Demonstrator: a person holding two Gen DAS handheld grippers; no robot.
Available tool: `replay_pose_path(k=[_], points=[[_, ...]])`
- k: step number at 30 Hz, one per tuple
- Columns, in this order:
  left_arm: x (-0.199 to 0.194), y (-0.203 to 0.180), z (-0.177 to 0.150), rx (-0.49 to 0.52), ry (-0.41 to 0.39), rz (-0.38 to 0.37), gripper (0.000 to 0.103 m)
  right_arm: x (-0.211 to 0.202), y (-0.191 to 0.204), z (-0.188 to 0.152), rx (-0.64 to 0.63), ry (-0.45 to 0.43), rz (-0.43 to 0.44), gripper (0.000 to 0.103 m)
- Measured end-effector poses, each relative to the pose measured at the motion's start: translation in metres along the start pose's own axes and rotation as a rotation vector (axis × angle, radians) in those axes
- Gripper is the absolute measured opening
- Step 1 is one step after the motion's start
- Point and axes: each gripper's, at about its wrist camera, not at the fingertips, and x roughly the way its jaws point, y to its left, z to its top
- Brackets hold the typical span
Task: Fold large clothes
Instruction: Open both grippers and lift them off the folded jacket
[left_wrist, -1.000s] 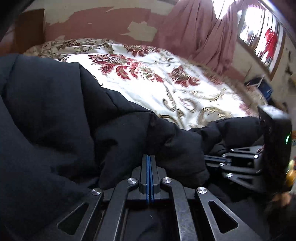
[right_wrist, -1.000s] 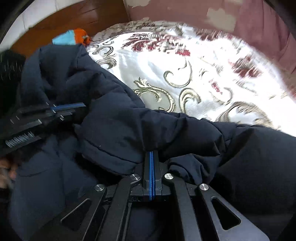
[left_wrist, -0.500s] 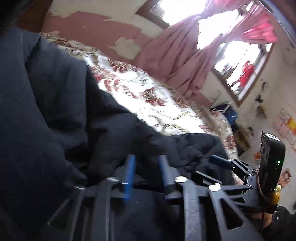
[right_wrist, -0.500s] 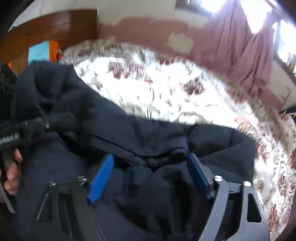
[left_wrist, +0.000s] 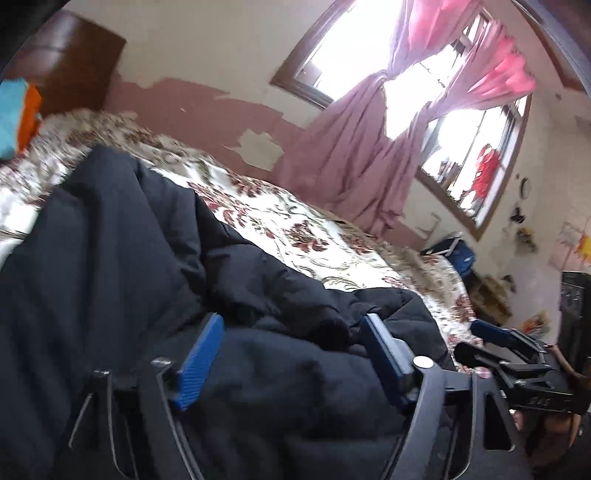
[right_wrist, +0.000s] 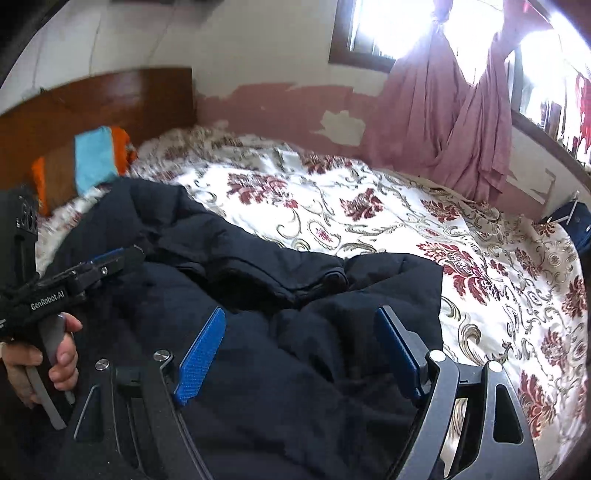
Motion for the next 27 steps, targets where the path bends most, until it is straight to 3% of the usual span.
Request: replay_pose_path(k=[4,8,12,20,27], points=[[-0.039,-0.019,0.005,-0.007,-0.013,0.098,0.097,-0.032,-0.007,-0.01,0.035,-0.072,0.058,0.083],[-0.077,-0.039,0.01,0.003,-0.05,0.163,0.1,-0.058,-0.013,-0.019,0.065,-0.122,0.074,0.086],[-0.113,-0.064,0.009,0.076,-0.09,0.241,0.102,-0.086,-0.018,-0.027,0.087,-0.16,0.082,0.087],[-0.176,-0.122,-0.003,0.239,-0.155,0.286,0.103,-0.147,-0.018,-0.048,0.113,-0.224,0.117,0.088],[-0.228,-0.151,-0.015,0.264,-0.188,0.315,0.103,-0.194,-0.01,-0.067,0.087,-0.265,0.132,0.088]])
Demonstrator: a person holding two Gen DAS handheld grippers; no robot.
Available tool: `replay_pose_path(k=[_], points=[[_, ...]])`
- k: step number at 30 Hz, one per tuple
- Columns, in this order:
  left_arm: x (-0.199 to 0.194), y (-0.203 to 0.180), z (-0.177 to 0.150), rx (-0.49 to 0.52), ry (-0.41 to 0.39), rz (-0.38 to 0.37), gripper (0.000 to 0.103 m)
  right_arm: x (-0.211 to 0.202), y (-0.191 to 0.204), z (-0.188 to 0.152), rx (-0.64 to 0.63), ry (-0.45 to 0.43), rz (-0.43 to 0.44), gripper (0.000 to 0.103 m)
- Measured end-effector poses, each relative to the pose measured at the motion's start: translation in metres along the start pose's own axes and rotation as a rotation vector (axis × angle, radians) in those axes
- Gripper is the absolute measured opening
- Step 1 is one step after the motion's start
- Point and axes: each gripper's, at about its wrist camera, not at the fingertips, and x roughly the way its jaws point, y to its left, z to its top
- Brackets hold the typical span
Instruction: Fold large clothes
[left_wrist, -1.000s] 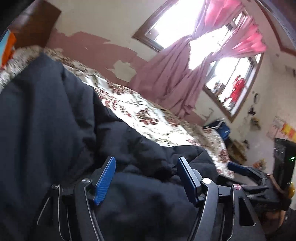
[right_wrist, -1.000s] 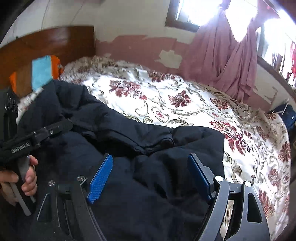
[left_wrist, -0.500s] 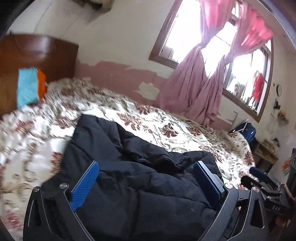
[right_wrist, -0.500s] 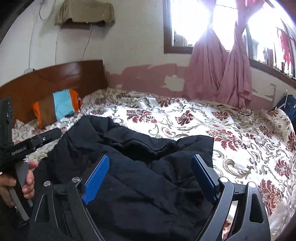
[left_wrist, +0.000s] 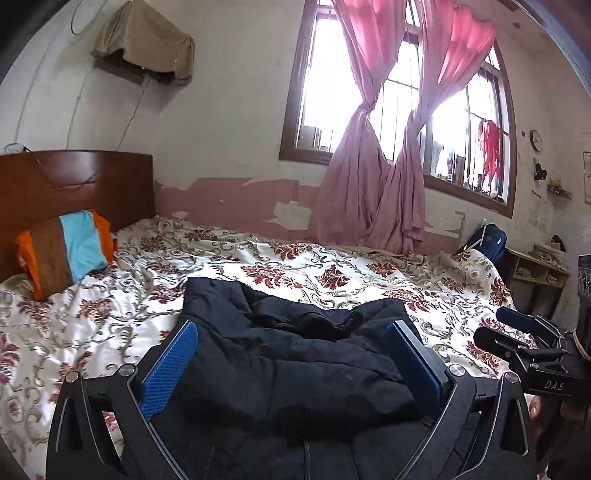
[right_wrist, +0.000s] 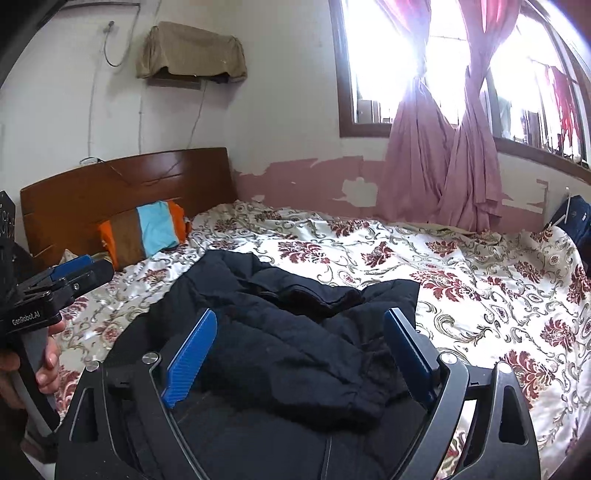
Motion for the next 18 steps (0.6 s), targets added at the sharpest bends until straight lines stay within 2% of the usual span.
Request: replay_pose_path(k=[6,18], points=[[-0.044,-0.001,-0.005,0.027,-0.013,0.05,0.103,-0.038,0.015,-0.01,-0.026,-0.026,0.032,0.088],[-0.108,-0.002,-0.025,0.042,-0.037,0.088,0.103,-0.106,0.041,-0.04,-0.077,-0.07,0.062,0.088]])
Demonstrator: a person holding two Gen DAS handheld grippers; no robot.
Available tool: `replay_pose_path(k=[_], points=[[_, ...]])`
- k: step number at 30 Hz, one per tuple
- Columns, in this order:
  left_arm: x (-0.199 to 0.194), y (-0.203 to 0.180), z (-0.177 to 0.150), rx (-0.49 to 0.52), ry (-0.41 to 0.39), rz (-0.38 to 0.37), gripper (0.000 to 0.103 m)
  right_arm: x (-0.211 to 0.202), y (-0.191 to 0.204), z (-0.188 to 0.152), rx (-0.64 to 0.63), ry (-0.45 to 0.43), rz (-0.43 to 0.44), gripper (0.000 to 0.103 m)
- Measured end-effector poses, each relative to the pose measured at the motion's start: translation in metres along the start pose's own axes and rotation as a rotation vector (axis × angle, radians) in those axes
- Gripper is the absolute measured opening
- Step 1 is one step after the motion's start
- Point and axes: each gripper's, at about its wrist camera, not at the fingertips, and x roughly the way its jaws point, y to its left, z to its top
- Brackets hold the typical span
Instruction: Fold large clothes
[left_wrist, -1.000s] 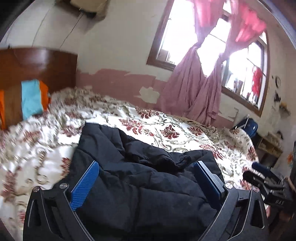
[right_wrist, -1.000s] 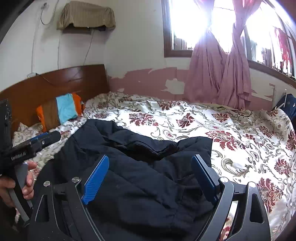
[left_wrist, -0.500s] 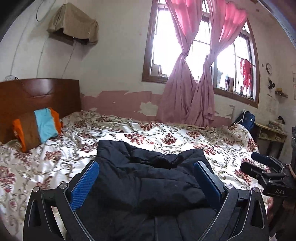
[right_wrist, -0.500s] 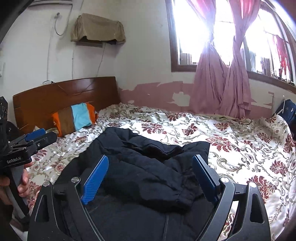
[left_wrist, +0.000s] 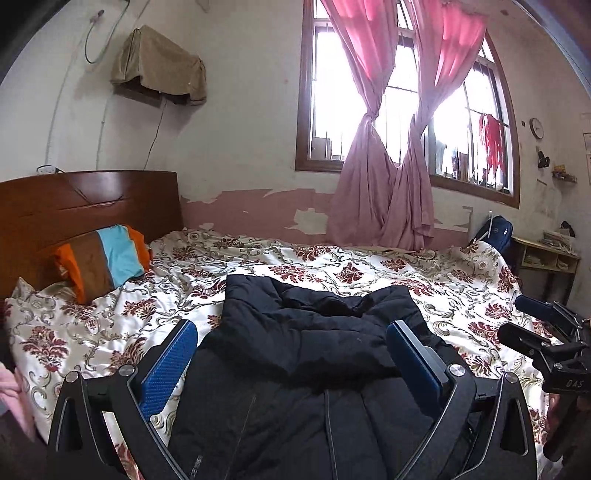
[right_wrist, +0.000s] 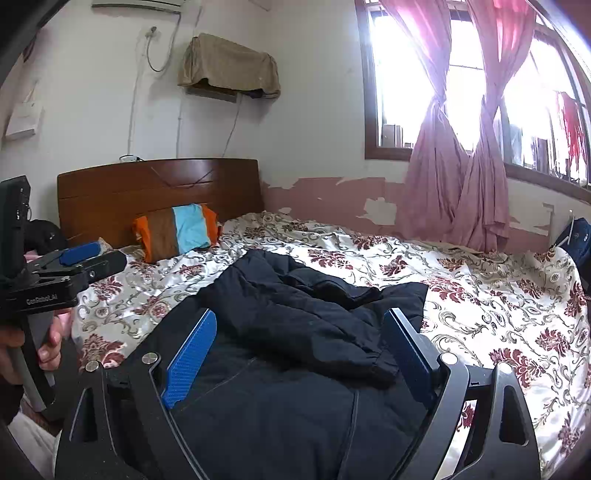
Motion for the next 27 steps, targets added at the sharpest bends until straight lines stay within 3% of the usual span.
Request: replay_pose_path(k=[10,27], points=[[-0.027,0.001,-0.021,0.015,0.004,0.005,0.103,-0.027,0.02,-0.011,-0.041,-0.022,-0.002,0.089],[-0.043,0.016,-0.069,0.015,0.093,0.02,0.103,-0.044,0.026,-0.044,-0.033,0.036,-0.026,0.089]])
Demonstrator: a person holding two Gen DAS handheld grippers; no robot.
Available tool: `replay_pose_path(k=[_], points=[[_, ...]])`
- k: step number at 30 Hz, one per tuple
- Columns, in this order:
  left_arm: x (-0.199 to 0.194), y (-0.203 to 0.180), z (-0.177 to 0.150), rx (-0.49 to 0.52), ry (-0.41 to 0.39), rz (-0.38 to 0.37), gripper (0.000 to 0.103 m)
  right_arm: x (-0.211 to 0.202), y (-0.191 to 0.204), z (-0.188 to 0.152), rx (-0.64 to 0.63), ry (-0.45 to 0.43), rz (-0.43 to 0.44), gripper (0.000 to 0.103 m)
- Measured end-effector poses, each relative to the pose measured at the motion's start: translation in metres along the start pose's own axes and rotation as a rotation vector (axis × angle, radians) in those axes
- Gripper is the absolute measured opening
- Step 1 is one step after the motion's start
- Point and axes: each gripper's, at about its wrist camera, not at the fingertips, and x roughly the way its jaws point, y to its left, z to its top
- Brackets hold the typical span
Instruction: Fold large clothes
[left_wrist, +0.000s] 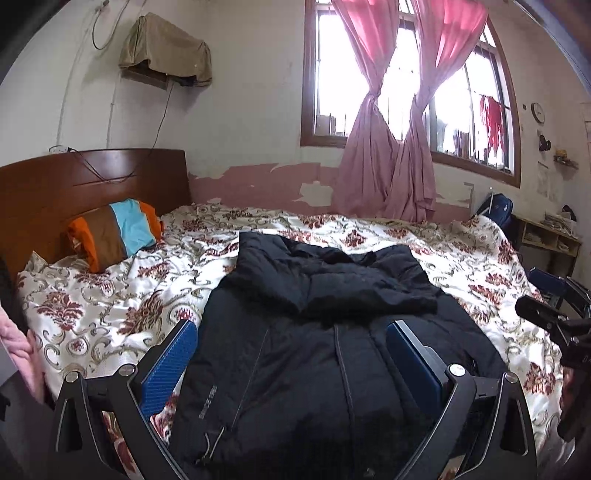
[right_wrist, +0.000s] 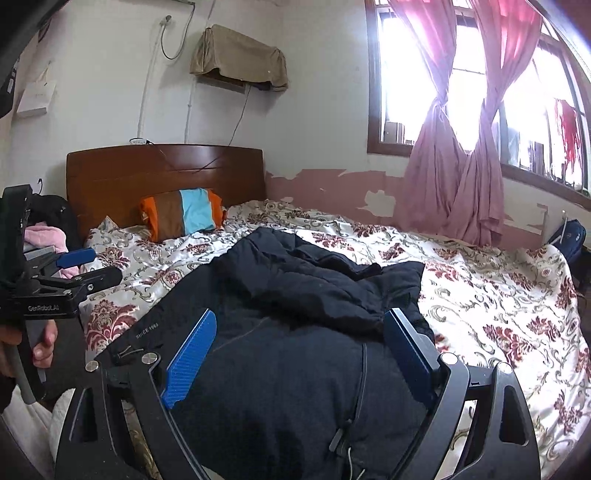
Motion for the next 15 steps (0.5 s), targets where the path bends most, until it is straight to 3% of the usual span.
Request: replay_pose_path(k=[15], points=[[0.006,0.017,-0.05,0.059,0.165,-0.024,0.103,0.005,0.003,-0.03,-0.062,0.089,-0.007,0.089]])
